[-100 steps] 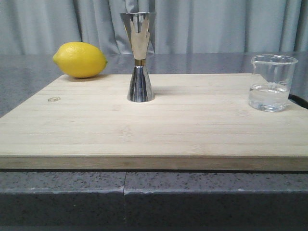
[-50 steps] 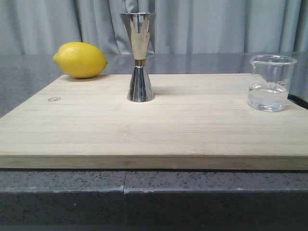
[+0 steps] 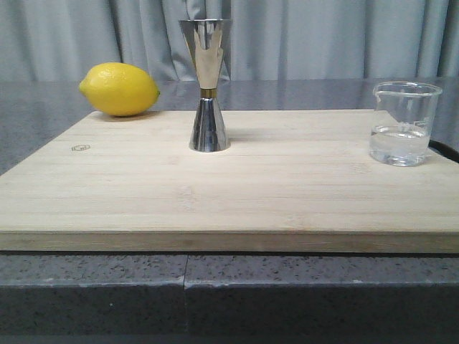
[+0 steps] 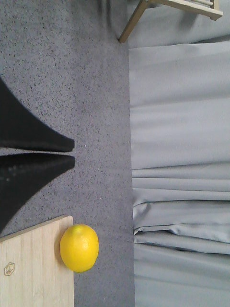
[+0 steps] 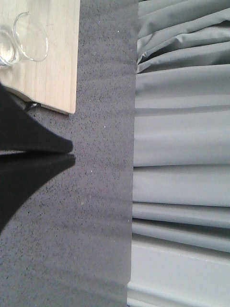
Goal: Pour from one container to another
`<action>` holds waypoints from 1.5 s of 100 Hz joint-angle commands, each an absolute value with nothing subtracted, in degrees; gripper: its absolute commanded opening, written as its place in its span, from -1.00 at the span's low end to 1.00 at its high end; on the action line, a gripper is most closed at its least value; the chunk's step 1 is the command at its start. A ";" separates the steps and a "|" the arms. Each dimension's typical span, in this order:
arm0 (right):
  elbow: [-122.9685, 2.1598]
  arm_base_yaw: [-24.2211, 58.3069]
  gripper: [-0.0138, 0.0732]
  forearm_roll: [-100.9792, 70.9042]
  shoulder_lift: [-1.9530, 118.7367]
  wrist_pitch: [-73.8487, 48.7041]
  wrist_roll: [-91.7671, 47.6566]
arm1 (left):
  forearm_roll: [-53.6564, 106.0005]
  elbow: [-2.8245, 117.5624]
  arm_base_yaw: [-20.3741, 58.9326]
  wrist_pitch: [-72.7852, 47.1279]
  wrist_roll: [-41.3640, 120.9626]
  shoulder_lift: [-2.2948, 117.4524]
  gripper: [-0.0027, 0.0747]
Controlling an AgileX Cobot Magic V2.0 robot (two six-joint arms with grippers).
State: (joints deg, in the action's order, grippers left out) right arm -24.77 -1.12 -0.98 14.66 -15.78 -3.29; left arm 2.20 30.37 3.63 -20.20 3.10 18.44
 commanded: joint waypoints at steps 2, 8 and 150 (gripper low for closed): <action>-26.78 -1.53 -0.85 -0.38 15.77 -11.76 -3.49 | 2.57 32.24 3.55 -16.26 3.03 19.47 -0.98; -26.78 -1.53 -0.85 -0.38 15.77 -12.18 -3.49 | 2.57 32.24 3.55 -16.26 3.03 19.47 -0.98; -31.15 -1.53 0.57 -2.00 16.50 -24.67 -3.36 | 3.07 35.17 3.55 -18.79 3.13 21.05 0.29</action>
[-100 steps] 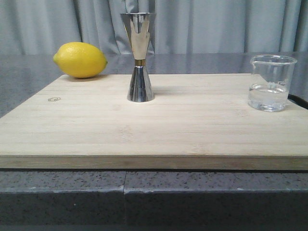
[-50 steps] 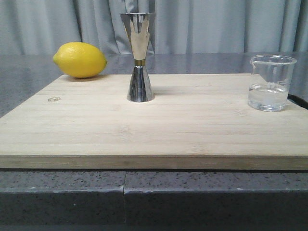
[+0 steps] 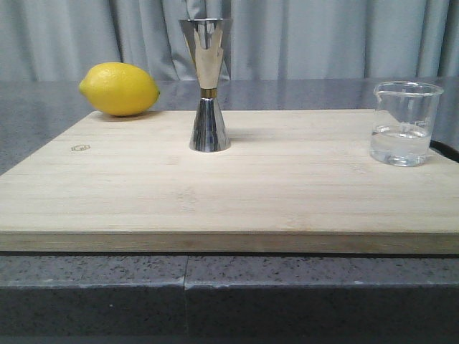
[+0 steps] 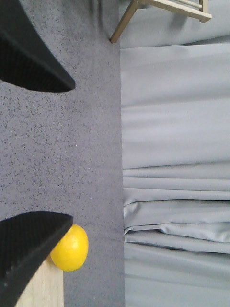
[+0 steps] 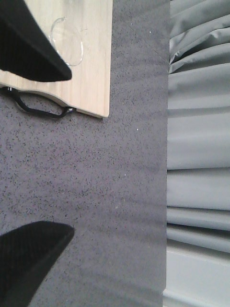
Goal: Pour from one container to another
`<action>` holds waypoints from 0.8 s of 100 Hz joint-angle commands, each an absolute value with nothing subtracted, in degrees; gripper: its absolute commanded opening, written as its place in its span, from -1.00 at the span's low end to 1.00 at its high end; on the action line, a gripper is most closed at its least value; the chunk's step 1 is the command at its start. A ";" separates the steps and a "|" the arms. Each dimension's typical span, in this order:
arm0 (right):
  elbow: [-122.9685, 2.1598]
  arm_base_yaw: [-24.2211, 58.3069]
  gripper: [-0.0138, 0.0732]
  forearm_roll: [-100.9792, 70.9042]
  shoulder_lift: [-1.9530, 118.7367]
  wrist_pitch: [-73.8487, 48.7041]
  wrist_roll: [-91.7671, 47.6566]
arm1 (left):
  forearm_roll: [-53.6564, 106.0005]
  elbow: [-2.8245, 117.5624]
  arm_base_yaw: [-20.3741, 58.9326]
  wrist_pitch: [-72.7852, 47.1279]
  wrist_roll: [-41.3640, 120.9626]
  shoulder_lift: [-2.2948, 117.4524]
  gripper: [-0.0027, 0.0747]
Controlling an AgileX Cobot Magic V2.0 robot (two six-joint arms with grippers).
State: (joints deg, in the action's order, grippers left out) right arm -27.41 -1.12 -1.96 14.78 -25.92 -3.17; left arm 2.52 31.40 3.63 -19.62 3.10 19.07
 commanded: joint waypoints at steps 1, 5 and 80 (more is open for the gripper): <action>-31.34 -1.53 0.57 -2.00 16.52 -25.13 -3.36 | 3.07 35.66 3.55 -19.23 3.28 21.44 0.29; -32.33 -1.53 0.57 -2.00 17.09 -26.04 -3.36 | 3.07 37.32 3.55 -21.84 3.41 22.55 0.29; -33.83 -1.53 0.57 -2.00 20.82 -27.51 -3.36 | 54.64 50.65 3.55 -42.34 58.55 60.66 0.29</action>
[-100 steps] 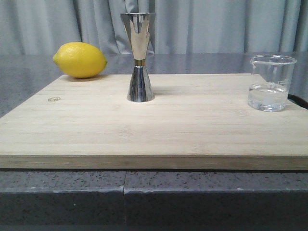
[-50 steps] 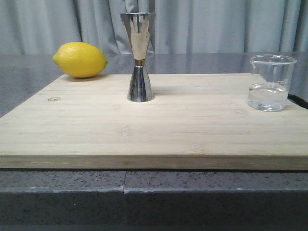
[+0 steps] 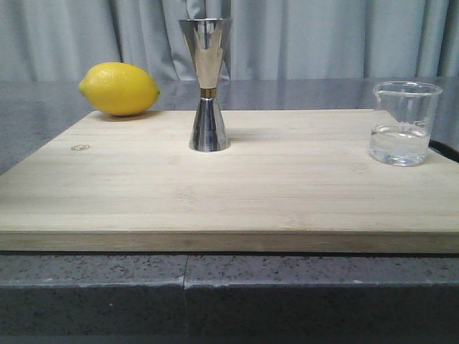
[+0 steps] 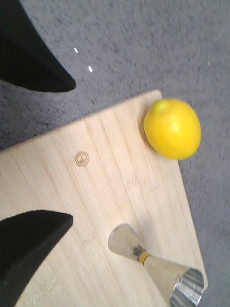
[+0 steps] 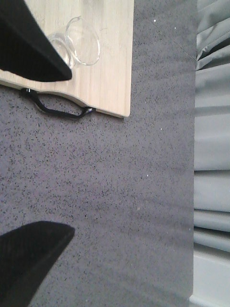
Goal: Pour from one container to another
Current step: 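Move the left gripper to the silver jigger and close around it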
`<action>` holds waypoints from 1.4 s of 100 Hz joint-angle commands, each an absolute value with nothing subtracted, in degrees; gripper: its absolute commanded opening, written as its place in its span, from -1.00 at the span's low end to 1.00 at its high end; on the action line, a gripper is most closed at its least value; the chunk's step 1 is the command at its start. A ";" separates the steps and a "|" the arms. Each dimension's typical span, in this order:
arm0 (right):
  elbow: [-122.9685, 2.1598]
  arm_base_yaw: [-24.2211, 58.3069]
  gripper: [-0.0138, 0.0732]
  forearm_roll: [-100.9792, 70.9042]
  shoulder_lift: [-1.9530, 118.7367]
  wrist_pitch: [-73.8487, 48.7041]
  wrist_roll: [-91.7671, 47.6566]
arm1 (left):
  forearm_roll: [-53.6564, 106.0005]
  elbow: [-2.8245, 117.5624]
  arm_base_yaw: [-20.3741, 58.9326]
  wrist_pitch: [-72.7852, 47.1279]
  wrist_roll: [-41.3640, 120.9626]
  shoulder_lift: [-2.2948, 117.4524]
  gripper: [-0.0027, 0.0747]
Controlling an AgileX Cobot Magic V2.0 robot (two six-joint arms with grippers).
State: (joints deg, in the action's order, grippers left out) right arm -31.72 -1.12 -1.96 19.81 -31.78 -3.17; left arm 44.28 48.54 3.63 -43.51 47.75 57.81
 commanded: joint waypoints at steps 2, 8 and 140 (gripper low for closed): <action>-33.83 -1.53 0.57 -2.00 20.82 -27.40 -3.36 | 55.65 50.65 3.55 -42.47 61.28 61.27 0.29; -33.83 -1.53 0.57 -2.00 20.82 -27.28 -3.36 | 60.25 50.65 3.55 -42.90 68.80 63.99 0.29; -33.83 -1.53 0.57 -2.00 20.82 -26.83 -3.36 | 105.99 60.20 17.62 -71.70 123.37 98.43 0.29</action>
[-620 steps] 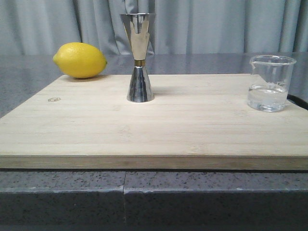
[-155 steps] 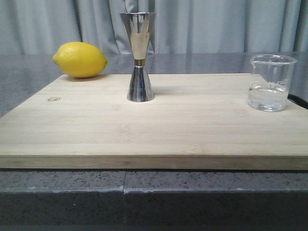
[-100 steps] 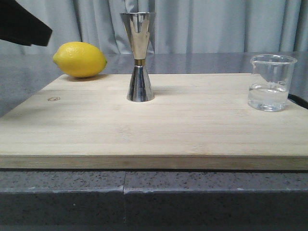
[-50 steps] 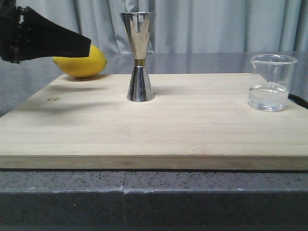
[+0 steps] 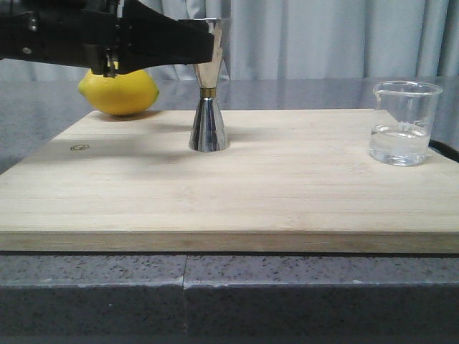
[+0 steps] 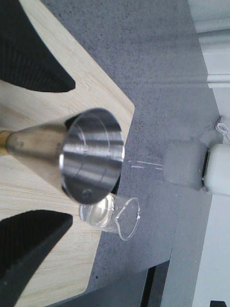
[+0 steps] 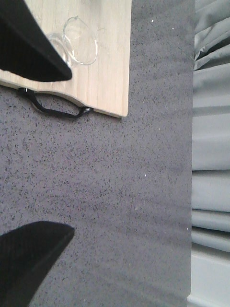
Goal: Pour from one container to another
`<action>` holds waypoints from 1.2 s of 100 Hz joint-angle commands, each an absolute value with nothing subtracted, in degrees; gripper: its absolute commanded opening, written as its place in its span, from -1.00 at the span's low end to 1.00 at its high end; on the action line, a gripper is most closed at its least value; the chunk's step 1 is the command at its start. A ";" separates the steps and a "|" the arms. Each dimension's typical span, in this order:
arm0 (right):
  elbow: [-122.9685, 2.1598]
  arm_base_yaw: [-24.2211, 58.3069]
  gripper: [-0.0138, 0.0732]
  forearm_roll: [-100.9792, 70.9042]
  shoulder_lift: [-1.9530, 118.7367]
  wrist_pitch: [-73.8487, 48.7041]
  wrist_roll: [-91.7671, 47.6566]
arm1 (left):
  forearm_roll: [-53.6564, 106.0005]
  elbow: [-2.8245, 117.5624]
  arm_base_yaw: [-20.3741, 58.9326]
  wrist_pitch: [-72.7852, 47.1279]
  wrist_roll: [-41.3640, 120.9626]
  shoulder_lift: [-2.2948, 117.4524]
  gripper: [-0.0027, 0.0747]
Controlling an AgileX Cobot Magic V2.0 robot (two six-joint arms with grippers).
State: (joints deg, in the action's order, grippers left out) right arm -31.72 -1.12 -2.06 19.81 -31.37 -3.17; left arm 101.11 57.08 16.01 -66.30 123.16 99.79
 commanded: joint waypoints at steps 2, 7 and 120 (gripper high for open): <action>-33.83 -1.53 0.57 -2.00 20.82 -26.83 -3.36 | 105.99 60.53 17.84 -71.53 123.37 98.70 0.29; -33.83 -1.53 0.57 -2.00 20.82 -26.83 -3.36 | 105.99 61.27 18.56 -71.53 123.37 99.08 0.29; -33.83 -1.53 0.57 -2.00 20.82 -26.40 -3.36 | 105.99 61.96 20.52 -67.10 123.37 102.67 -0.33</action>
State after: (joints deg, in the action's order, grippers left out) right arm -31.72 -1.12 -2.06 19.81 -31.16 -3.17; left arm 101.56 60.30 19.89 -63.38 123.28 105.21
